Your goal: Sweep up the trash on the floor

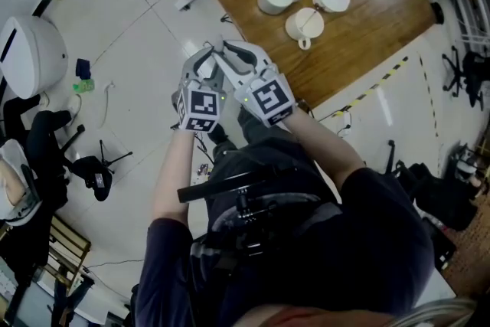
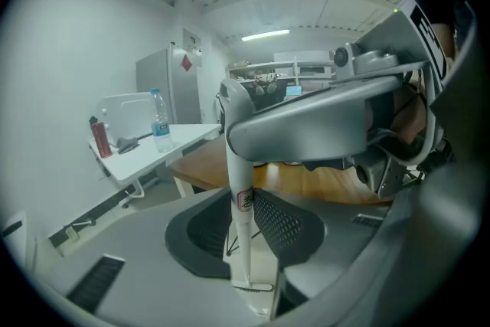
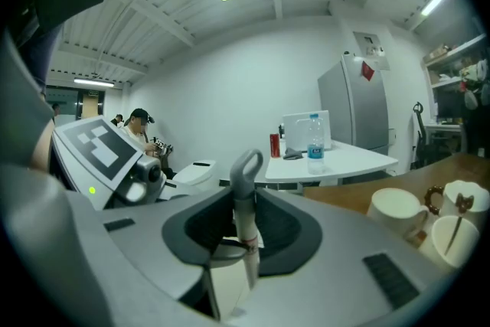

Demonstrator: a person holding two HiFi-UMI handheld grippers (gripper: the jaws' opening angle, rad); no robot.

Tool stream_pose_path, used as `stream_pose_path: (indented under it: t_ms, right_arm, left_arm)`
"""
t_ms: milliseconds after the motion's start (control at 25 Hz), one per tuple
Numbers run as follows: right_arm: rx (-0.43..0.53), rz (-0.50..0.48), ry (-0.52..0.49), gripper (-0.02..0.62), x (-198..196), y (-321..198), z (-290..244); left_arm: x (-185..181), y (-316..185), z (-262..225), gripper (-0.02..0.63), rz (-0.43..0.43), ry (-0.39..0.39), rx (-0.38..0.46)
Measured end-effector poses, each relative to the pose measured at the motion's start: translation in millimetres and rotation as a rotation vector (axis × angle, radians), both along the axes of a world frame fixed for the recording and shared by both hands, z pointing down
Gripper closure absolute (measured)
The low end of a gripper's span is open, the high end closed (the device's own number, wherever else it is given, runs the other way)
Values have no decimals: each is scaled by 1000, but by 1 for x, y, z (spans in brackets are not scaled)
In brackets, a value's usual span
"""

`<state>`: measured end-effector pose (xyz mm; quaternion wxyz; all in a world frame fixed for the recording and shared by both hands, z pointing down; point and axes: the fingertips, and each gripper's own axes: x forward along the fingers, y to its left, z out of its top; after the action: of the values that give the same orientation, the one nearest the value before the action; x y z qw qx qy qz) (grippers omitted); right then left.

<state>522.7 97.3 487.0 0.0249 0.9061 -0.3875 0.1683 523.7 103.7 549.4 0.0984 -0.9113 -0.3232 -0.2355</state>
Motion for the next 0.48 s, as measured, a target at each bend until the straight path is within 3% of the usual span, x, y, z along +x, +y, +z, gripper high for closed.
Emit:
stream_pose_path:
  t_ms: [160,480]
  right_arm:
    - [-34,22,4,488,15,20,2]
    - [-49,155,-22,486,38,60,5]
  left_arm:
    - [14,19,2,511,34,8,9]
    - [34,57,7,512,139,-17,-12]
